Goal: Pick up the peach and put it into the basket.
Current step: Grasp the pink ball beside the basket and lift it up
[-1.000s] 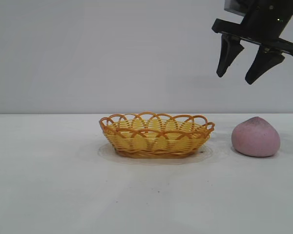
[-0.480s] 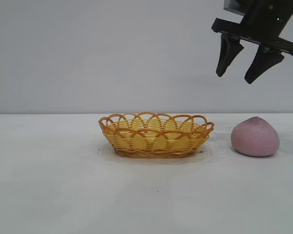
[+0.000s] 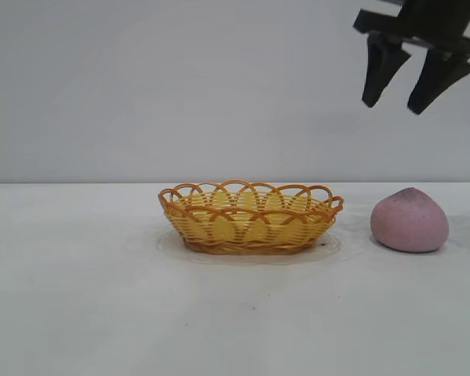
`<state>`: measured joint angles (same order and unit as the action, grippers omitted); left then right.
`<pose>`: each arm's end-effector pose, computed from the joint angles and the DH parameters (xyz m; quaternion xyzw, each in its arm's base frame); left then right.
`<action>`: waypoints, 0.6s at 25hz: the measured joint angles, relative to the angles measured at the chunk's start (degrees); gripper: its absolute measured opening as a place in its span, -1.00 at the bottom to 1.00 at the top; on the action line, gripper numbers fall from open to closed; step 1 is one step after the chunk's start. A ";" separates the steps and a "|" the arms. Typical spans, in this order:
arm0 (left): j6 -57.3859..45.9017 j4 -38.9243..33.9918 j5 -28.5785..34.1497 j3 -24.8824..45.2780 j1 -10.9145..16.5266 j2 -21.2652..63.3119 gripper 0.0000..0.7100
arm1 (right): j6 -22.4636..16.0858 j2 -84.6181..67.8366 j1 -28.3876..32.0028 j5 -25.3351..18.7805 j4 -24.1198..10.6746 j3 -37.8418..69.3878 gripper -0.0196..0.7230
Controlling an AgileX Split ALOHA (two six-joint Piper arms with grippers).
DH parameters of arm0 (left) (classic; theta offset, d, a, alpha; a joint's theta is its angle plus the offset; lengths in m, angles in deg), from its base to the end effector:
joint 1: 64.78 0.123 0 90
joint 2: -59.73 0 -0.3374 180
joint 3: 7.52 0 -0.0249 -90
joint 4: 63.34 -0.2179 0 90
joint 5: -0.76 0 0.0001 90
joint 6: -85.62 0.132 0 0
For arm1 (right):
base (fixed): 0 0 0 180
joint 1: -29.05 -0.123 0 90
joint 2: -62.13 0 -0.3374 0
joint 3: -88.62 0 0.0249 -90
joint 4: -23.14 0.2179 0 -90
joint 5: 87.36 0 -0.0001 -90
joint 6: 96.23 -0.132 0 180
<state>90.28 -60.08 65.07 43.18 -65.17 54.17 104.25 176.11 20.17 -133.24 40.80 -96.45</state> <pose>-0.0550 -0.0064 0.2304 0.0402 0.8672 -0.0099 0.4962 0.3996 0.0915 0.2690 -0.1668 0.9532 0.1084 0.2278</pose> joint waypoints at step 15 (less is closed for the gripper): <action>0.00 0.00 0.00 0.00 0.00 0.00 0.49 | 0.00 0.84 -4.87 -18.86 -3.76 0.00 -0.17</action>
<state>90.28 -60.08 65.07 43.18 -65.17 54.17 104.26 176.96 15.30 -152.09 37.04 -96.45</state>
